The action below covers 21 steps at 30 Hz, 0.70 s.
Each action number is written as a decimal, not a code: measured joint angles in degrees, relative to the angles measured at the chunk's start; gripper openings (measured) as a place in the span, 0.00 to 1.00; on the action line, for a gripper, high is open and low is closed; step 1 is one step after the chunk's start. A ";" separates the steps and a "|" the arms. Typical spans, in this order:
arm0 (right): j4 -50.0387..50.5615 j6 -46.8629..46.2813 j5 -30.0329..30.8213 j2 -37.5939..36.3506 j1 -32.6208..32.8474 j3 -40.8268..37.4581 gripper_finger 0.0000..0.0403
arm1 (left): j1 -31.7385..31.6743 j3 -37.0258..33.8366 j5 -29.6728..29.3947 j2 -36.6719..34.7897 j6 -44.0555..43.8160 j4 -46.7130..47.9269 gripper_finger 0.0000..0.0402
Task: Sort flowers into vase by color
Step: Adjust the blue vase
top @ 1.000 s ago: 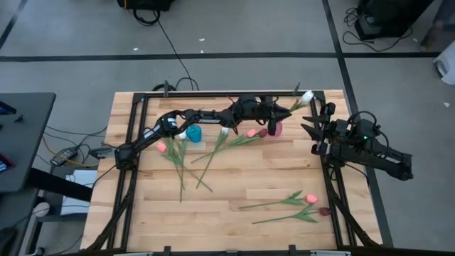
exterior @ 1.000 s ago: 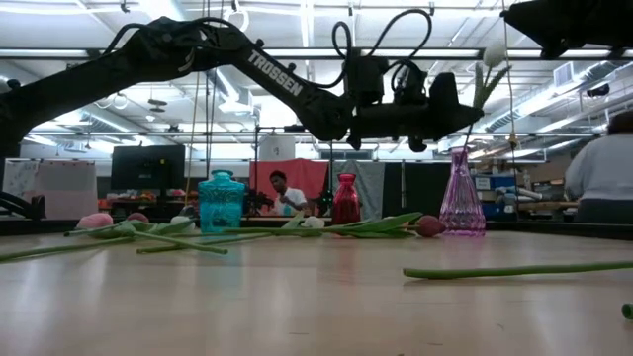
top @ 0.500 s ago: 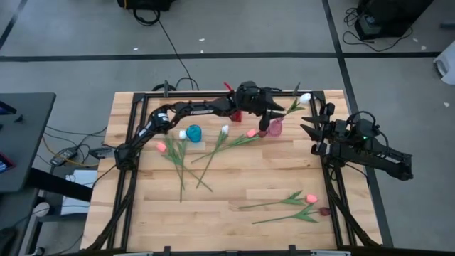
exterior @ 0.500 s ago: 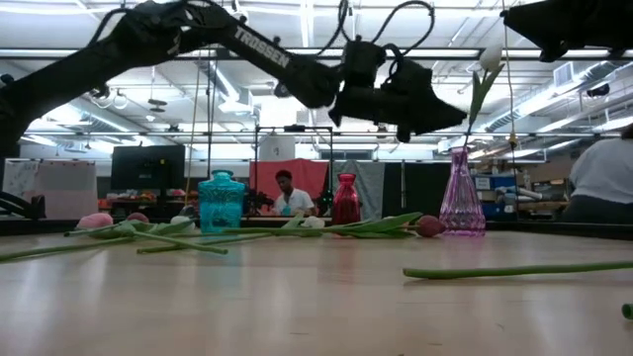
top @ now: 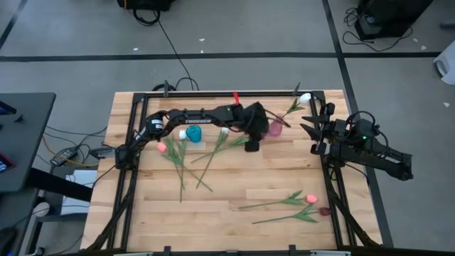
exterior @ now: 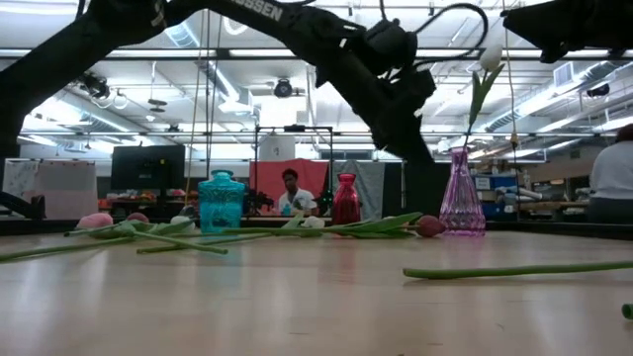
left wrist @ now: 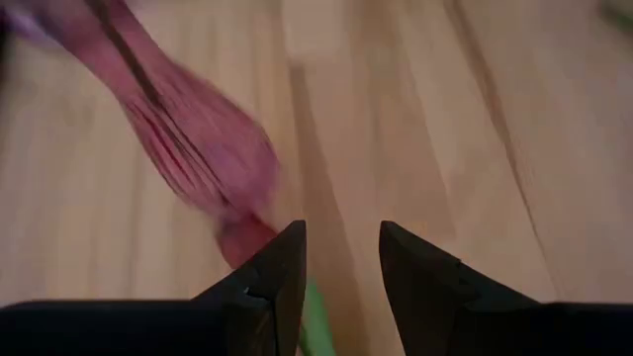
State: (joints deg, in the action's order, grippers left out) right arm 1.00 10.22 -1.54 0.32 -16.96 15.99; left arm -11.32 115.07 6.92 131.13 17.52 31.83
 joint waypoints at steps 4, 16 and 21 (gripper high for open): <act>0.06 0.00 0.00 0.00 -0.01 0.00 0.32 | 1.62 0.00 -1.41 -0.05 -1.16 5.74 0.34; 0.97 -0.03 -0.02 0.00 0.01 0.00 0.32 | 6.60 -14.28 -7.17 -8.08 -8.35 6.29 0.34; -0.01 -0.51 0.00 0.00 0.01 0.00 0.32 | 7.85 -28.71 -16.84 -17.48 -14.70 -0.79 0.34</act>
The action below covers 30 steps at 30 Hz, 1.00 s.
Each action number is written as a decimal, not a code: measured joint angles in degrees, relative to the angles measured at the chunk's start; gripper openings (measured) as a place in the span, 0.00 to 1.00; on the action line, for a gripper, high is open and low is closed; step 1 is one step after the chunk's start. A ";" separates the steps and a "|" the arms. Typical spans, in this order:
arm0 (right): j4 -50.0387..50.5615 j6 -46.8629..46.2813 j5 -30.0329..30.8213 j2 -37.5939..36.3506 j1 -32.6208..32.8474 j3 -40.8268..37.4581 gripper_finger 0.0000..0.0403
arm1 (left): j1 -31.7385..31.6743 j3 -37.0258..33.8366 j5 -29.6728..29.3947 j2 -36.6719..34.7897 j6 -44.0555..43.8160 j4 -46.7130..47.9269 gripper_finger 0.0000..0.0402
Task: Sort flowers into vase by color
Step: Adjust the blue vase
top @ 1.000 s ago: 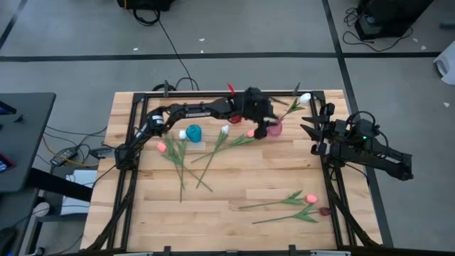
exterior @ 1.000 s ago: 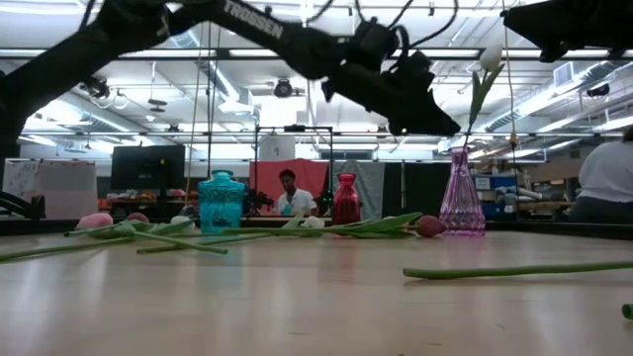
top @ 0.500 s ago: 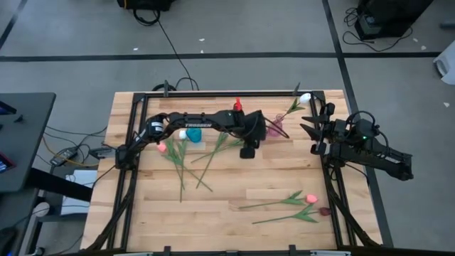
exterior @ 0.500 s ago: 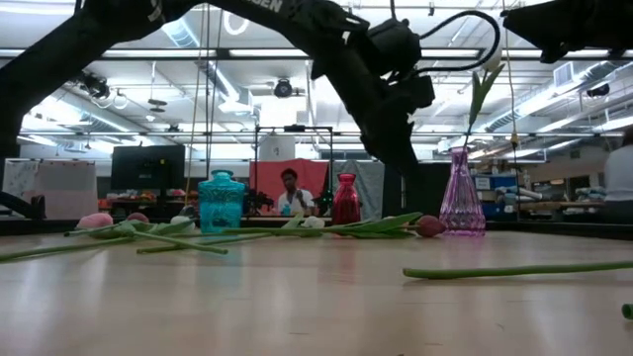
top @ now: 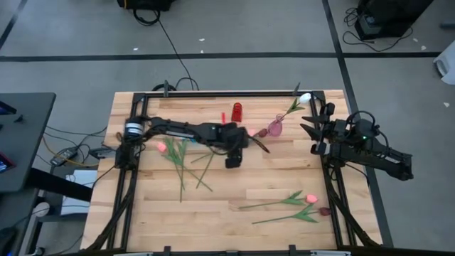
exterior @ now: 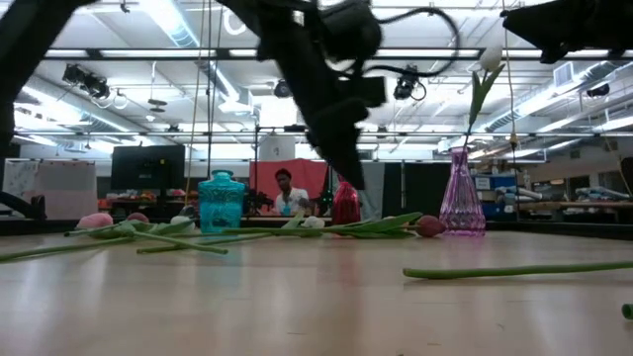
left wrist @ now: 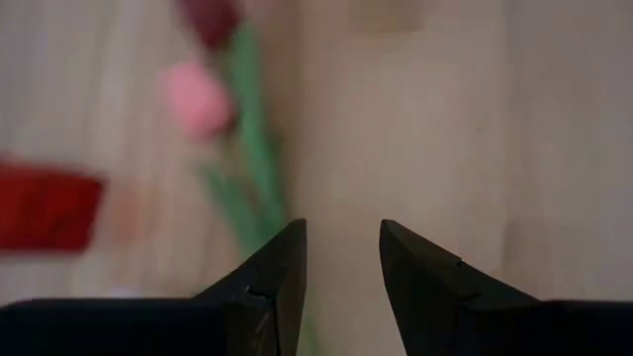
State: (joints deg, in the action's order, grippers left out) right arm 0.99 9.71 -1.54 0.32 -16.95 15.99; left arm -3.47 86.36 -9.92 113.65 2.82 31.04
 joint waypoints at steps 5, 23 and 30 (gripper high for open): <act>-0.11 -0.52 -0.03 0.00 0.00 0.00 0.32 | 0.20 -8.93 -5.50 -5.66 -8.41 0.02 0.34; -0.24 -0.59 0.00 0.04 -0.01 0.00 0.32 | -6.74 -14.70 -0.68 -6.47 -24.58 1.15 0.34; -0.24 -0.31 0.00 0.04 0.00 0.00 0.32 | -7.07 -14.70 0.78 -5.61 -26.70 6.01 0.34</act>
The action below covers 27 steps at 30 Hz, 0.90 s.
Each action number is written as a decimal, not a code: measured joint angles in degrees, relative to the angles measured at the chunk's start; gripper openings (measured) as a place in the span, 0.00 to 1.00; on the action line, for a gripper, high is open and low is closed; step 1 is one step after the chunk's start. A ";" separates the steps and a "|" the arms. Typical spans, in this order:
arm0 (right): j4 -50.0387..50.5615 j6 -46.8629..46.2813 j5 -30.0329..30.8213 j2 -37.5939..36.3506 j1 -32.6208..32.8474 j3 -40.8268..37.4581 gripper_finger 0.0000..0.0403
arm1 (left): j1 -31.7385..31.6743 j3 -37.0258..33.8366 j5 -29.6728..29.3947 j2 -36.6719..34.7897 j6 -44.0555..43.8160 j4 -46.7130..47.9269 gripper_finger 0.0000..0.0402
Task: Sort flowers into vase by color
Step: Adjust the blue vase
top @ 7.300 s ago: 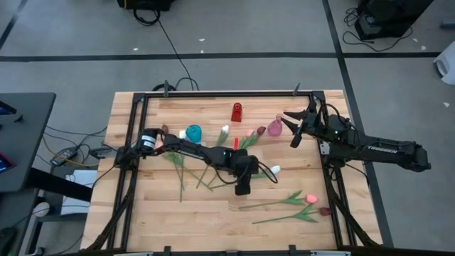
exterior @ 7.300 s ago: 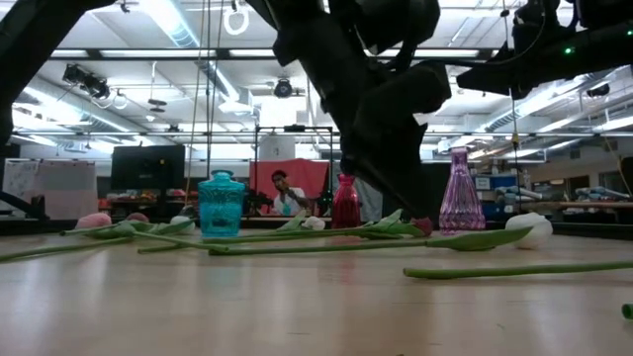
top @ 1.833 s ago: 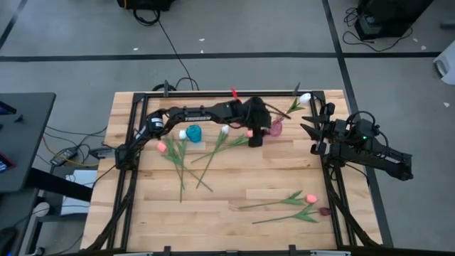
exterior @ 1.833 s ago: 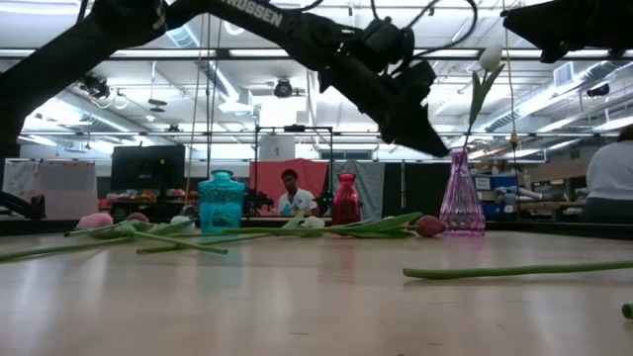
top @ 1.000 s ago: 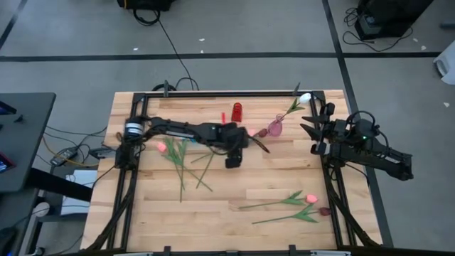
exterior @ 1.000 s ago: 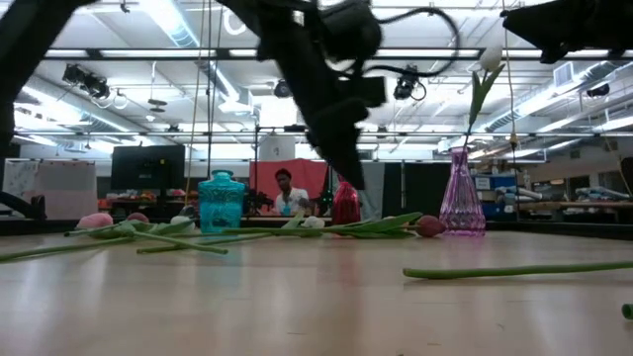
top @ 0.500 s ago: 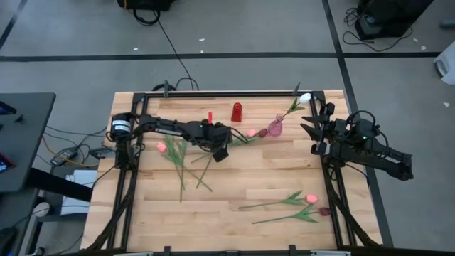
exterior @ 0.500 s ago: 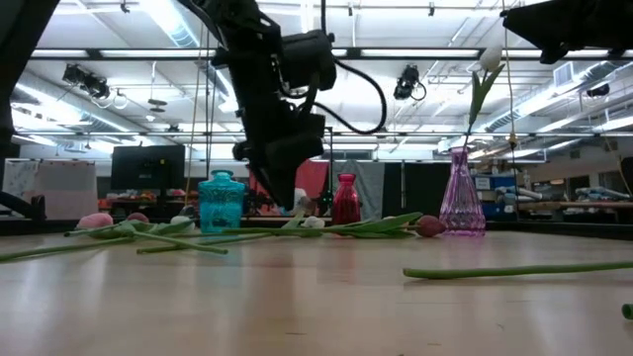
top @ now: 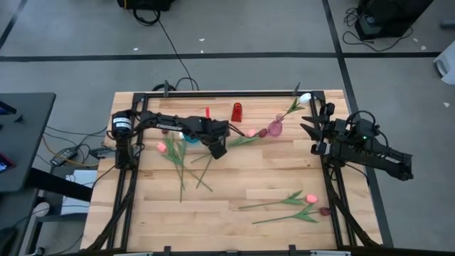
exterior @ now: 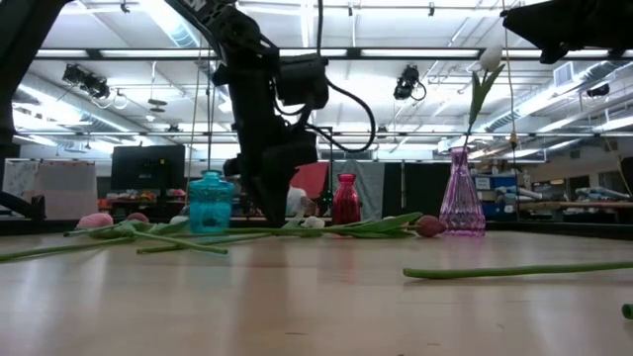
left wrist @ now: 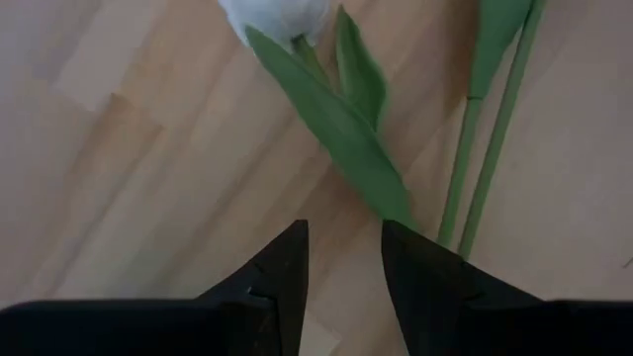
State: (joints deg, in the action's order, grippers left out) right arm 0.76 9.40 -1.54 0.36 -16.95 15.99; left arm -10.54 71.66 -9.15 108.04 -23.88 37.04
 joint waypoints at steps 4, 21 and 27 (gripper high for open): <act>0.07 -0.14 -0.03 0.00 0.00 0.00 0.32 | 0.94 0.05 2.60 1.02 -0.55 0.01 0.34; 0.18 -0.18 -0.04 0.00 0.00 0.00 0.32 | 3.75 0.70 9.07 2.32 -3.74 0.51 0.34; 0.17 -0.19 -0.02 0.00 -0.01 0.00 0.32 | 3.93 1.89 8.19 2.30 -3.58 2.55 0.34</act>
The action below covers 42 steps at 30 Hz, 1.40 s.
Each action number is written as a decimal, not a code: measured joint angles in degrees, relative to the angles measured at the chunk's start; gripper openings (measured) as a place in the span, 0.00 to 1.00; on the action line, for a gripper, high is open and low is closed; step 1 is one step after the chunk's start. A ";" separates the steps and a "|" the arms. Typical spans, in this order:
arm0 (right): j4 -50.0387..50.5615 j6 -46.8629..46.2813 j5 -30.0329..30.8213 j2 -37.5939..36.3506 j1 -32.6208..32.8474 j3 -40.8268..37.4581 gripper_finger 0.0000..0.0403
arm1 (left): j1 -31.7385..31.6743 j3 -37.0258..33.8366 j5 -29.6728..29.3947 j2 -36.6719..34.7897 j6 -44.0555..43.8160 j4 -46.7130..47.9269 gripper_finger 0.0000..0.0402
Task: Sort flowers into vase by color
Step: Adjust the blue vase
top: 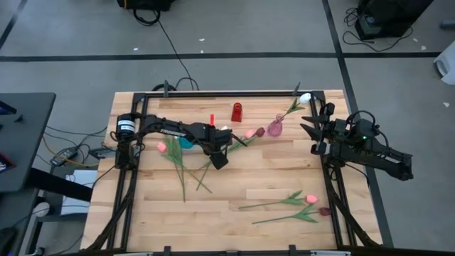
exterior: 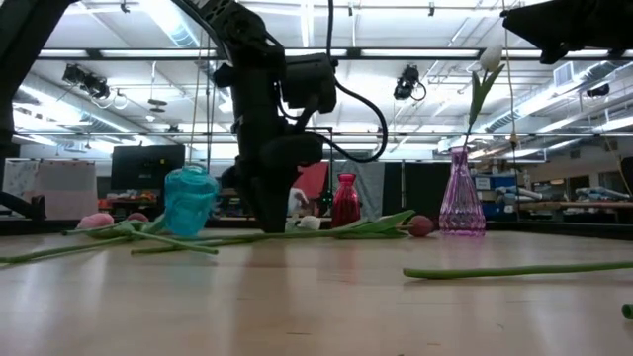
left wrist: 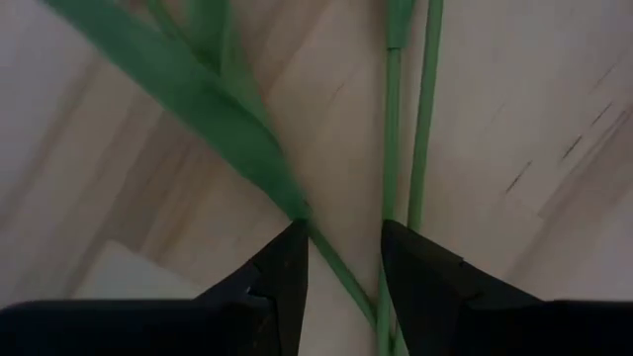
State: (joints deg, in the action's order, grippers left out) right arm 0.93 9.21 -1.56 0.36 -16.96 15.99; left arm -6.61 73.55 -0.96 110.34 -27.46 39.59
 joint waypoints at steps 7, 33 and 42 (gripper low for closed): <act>0.02 0.00 -0.02 0.00 0.01 0.00 0.32 | -1.13 1.39 -3.06 -0.13 4.32 2.15 0.34; 0.06 0.01 0.00 0.00 0.01 0.00 0.32 | 18.18 20.01 -18.56 -0.26 6.03 45.23 0.34; -1.55 1.41 0.50 0.00 0.01 0.00 0.32 | 27.42 14.86 -28.18 -0.26 21.70 47.99 0.43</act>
State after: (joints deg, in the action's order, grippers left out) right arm -0.62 10.62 -1.06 0.36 -16.95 15.99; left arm 20.80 88.41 -29.15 110.08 -5.76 87.58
